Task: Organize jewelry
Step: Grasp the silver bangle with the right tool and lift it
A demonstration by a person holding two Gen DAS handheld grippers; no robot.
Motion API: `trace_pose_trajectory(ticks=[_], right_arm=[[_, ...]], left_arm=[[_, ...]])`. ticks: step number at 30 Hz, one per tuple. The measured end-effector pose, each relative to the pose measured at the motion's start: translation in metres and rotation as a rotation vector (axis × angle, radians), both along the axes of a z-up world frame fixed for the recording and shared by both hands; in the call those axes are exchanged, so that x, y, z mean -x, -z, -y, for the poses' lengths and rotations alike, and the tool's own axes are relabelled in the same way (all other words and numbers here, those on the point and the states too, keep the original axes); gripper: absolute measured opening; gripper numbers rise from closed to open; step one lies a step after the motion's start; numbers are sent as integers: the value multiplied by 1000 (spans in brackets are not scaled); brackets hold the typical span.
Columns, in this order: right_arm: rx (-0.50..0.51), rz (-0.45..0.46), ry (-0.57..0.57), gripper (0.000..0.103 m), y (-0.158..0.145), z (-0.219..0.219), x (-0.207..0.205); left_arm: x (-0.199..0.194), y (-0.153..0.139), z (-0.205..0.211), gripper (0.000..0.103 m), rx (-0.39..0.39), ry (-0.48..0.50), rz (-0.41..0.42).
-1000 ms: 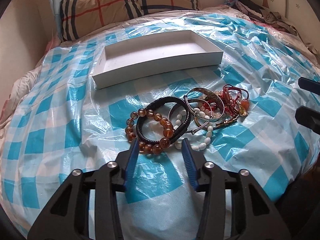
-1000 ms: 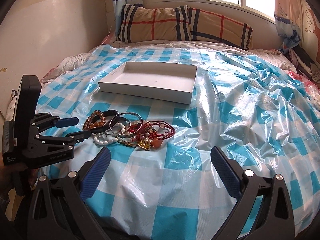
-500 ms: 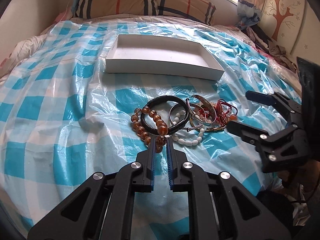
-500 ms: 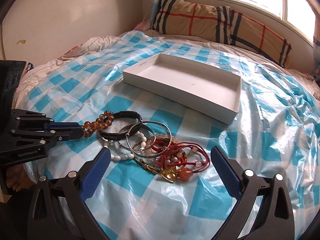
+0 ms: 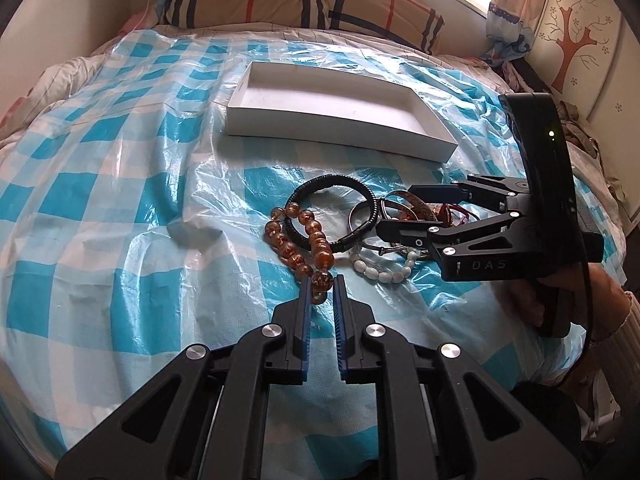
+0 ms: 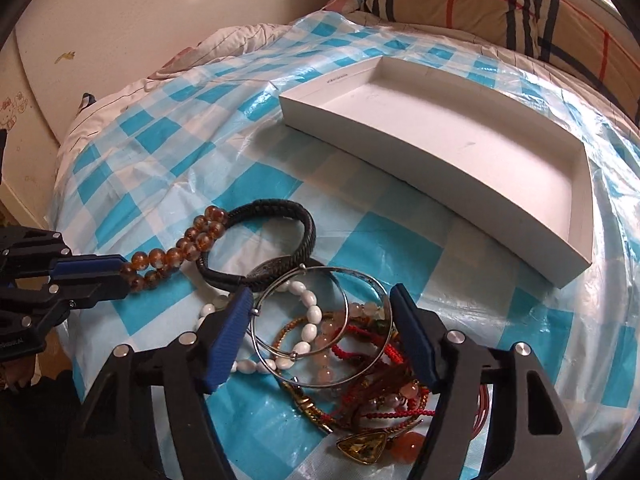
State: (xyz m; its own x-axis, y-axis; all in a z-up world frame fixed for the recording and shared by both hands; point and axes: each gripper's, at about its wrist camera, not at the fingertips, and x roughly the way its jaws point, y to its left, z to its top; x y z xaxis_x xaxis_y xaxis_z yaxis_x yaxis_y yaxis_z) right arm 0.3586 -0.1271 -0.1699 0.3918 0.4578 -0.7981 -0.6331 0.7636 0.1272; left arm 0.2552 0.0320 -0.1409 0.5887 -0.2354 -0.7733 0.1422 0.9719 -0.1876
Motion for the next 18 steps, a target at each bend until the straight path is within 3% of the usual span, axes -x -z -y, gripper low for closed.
trace_pose_trajectory(ticks=[13, 18], right_arm=[[-131, 35, 160, 68, -41, 48, 64], [-114, 41, 215, 68, -45, 62, 88]], left_arm=[[16, -21, 2, 7, -6, 5, 38], [16, -20, 9, 7, -58, 26, 27]])
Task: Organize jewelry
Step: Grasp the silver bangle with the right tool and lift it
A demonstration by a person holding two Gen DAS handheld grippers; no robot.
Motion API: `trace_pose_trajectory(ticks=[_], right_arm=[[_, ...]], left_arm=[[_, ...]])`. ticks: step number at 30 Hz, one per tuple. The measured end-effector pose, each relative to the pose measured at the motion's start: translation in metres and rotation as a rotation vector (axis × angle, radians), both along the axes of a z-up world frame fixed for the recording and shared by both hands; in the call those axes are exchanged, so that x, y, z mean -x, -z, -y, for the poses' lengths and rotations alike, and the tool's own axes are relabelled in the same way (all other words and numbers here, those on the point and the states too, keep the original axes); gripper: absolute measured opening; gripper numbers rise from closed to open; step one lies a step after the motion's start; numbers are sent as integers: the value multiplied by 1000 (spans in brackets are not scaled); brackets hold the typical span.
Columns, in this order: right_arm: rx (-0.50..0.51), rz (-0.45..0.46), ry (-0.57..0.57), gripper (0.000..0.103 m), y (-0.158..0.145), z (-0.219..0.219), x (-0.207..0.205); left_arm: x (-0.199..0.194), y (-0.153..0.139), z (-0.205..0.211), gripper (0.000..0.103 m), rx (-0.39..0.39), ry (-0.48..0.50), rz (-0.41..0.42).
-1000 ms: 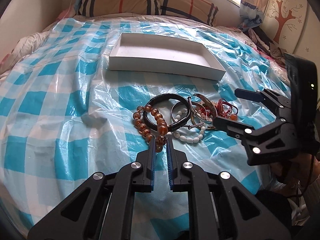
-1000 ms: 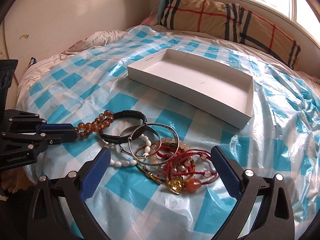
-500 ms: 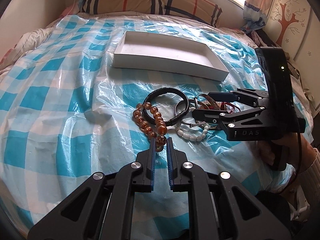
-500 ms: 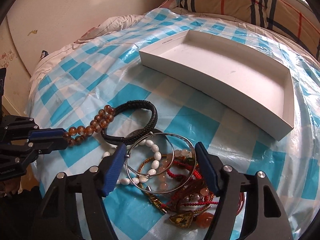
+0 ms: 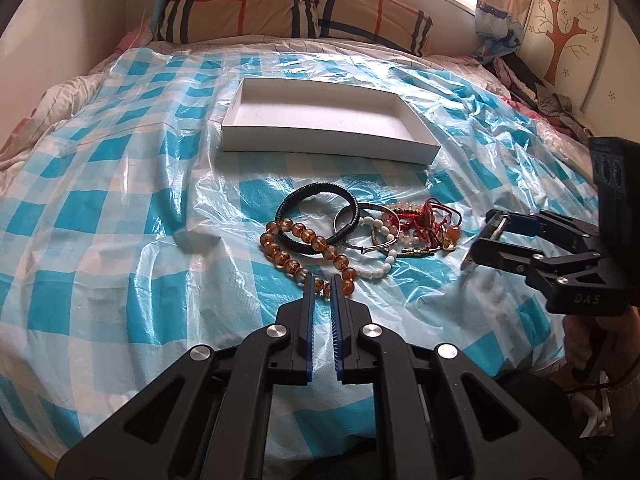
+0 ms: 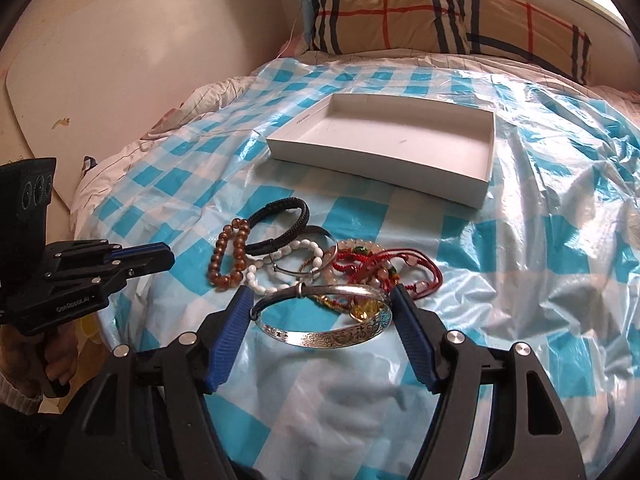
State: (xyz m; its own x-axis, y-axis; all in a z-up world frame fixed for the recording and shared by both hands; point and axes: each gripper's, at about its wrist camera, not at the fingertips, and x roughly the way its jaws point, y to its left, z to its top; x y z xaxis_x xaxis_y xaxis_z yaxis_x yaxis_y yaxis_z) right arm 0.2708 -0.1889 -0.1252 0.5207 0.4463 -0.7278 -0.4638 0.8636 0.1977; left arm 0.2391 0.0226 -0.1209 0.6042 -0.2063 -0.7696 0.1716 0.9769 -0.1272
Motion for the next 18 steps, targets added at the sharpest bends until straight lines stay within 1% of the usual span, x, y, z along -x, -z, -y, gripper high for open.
trace_pose_trajectory(ticks=[3, 5, 6, 7, 8, 10, 12, 13, 14, 15, 16, 18], right_arm=[[25, -16, 27, 68, 6, 8, 6], [31, -33, 41, 68, 13, 13, 6], [29, -39, 47, 68, 15, 16, 6], [25, -45, 55, 68, 18, 18, 5], [32, -50, 66, 68, 20, 19, 4], [24, -59, 75, 68, 22, 21, 3], [27, -63, 74, 68, 25, 20, 2], [32, -66, 72, 68, 26, 19, 1], [36, -69, 68, 68, 28, 18, 1], [40, -70, 66, 68, 29, 17, 0], [45, -70, 66, 68, 31, 16, 0], [50, -76, 65, 68, 34, 15, -1]], left_arm=[[-6, 6, 7, 9, -57, 34, -11], [-12, 11, 13, 24, -92, 57, -15], [-15, 13, 17, 45, -106, 68, -12], [-19, 14, 21, 57, -124, 73, -3], [-22, 16, 25, 58, -140, 89, 1], [-29, 22, 34, 59, -168, 118, -11], [-38, 36, 37, 58, -200, 127, -45], [-40, 43, 37, 54, -203, 128, -62], [-42, 46, 34, 48, -188, 126, -69], [-43, 46, 32, 30, -171, 124, -78], [-43, 45, 29, 22, -165, 119, -88], [-41, 42, 26, 21, -153, 123, -95]])
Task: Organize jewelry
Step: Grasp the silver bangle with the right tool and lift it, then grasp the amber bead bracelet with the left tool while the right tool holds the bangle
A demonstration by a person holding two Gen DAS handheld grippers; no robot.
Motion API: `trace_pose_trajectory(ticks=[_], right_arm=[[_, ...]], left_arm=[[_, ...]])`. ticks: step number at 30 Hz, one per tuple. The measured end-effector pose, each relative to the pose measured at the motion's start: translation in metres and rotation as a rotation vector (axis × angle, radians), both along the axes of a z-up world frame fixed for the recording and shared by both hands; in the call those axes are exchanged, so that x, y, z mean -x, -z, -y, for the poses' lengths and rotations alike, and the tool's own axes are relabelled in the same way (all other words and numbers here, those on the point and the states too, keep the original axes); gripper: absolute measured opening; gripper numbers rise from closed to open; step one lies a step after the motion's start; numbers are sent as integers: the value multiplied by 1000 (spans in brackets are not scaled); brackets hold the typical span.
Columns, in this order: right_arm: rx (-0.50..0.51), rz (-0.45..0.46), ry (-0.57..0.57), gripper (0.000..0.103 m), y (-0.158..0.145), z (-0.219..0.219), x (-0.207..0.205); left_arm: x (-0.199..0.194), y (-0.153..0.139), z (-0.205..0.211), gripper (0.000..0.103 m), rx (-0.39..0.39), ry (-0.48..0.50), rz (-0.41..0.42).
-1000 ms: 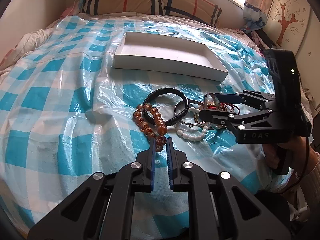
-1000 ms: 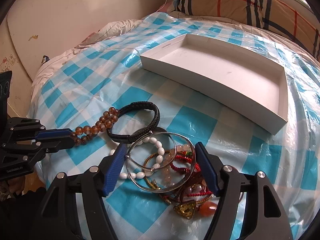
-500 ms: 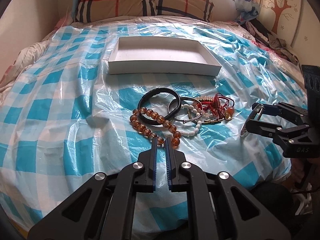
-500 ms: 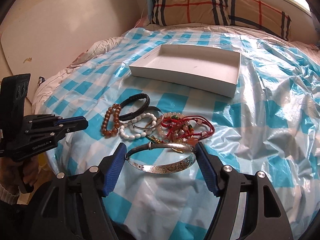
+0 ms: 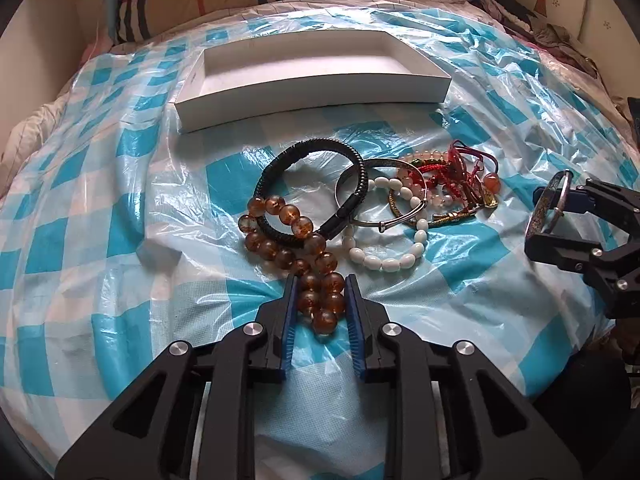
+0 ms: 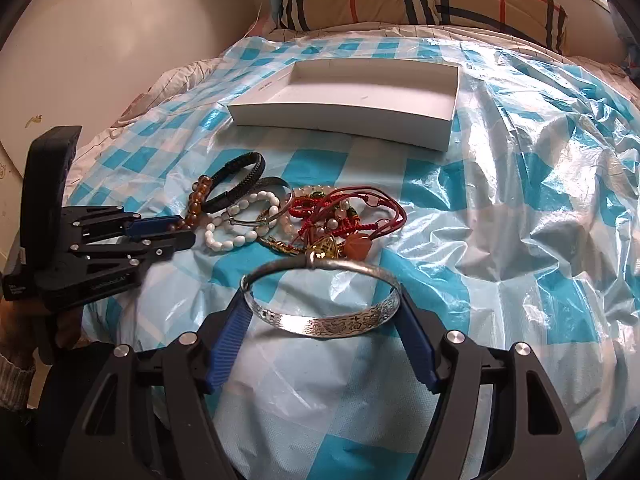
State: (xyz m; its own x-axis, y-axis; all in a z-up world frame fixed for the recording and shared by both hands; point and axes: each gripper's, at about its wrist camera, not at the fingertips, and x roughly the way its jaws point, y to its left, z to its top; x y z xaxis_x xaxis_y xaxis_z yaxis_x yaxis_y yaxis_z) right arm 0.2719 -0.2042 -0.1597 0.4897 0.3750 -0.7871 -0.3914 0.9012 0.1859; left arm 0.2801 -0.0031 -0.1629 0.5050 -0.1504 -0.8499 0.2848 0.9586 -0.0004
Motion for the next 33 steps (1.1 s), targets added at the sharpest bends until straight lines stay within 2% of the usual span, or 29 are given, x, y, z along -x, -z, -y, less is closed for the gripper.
trace_pose_trajectory(ticks=[2, 4, 11, 13, 15, 18, 19, 33], right_arm=[[1, 3, 1, 71, 1, -1, -1], [5, 13, 9, 77, 0, 0, -1], [2, 7, 23, 77, 6, -1, -11], [10, 16, 23, 77, 6, -4, -13], [24, 29, 23, 77, 6, -7, -16], [43, 33, 13, 75, 11, -12, -21], [47, 32, 16, 67, 11, -12, -21], [-23, 36, 59, 67, -6, 14, 14]], left_arm=[[5, -5, -3, 21, 29, 4, -10], [11, -11, -8, 21, 90, 3, -26], [32, -30, -20, 21, 196, -24, -9], [33, -35, -24, 21, 203, -36, 3], [34, -38, -25, 11, 214, -40, 11], [34, -40, -26, 10, 213, -42, 18], [33, -38, -26, 11, 209, -43, 16], [41, -35, -36, 10, 188, -74, 16]])
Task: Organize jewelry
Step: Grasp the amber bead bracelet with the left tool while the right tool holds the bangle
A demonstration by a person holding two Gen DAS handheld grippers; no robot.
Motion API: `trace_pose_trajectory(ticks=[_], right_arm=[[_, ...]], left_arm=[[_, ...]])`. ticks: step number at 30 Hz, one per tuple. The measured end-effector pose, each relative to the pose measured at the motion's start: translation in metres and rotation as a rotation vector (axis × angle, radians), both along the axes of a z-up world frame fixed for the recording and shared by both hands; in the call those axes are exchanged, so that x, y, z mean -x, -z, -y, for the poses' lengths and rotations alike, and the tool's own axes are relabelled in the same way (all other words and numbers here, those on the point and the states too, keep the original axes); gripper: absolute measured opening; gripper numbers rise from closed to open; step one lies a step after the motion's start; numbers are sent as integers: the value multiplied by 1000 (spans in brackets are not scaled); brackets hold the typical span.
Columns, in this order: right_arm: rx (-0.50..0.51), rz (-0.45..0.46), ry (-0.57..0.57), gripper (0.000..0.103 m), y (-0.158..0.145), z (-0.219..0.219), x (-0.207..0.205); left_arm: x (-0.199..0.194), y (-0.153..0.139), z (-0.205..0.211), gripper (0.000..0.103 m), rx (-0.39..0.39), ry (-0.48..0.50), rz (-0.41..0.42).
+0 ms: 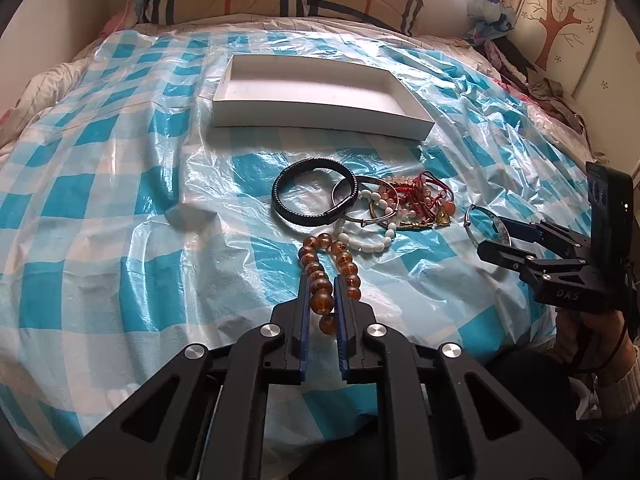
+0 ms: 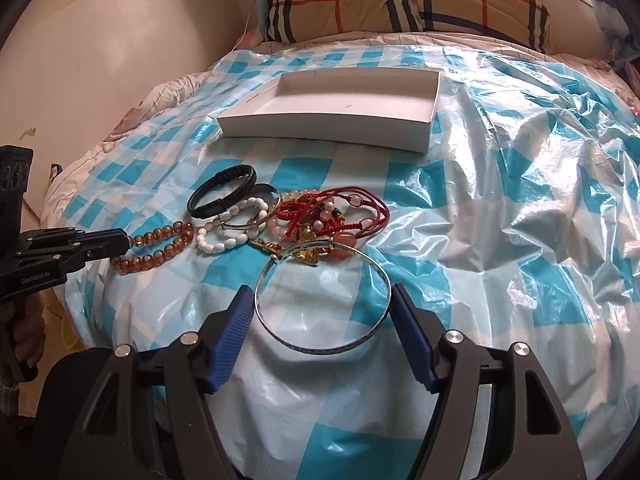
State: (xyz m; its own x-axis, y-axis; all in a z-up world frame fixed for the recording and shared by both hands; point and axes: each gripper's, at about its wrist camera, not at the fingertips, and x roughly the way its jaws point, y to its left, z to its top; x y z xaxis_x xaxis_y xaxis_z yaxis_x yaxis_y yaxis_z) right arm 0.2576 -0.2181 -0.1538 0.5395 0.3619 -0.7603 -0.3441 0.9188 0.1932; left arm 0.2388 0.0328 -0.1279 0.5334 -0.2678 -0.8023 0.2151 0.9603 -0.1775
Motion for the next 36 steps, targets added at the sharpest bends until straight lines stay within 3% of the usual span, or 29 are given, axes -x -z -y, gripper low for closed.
trace_pose_trajectory(ticks=[9, 18, 27, 36], right_arm=[[-38, 0, 8, 67, -6, 4, 11], [-93, 81, 15, 67, -47, 2, 37], [-124, 143, 16, 67, -72, -2, 58], [-142, 158, 18, 67, -75, -8, 51]], left_arm=[[5, -17, 2, 10, 3, 2, 31], [25, -51, 22, 10, -125, -39, 151], [41, -73, 32, 10, -155, -54, 221], [40, -80, 32, 10, -151, -56, 248]])
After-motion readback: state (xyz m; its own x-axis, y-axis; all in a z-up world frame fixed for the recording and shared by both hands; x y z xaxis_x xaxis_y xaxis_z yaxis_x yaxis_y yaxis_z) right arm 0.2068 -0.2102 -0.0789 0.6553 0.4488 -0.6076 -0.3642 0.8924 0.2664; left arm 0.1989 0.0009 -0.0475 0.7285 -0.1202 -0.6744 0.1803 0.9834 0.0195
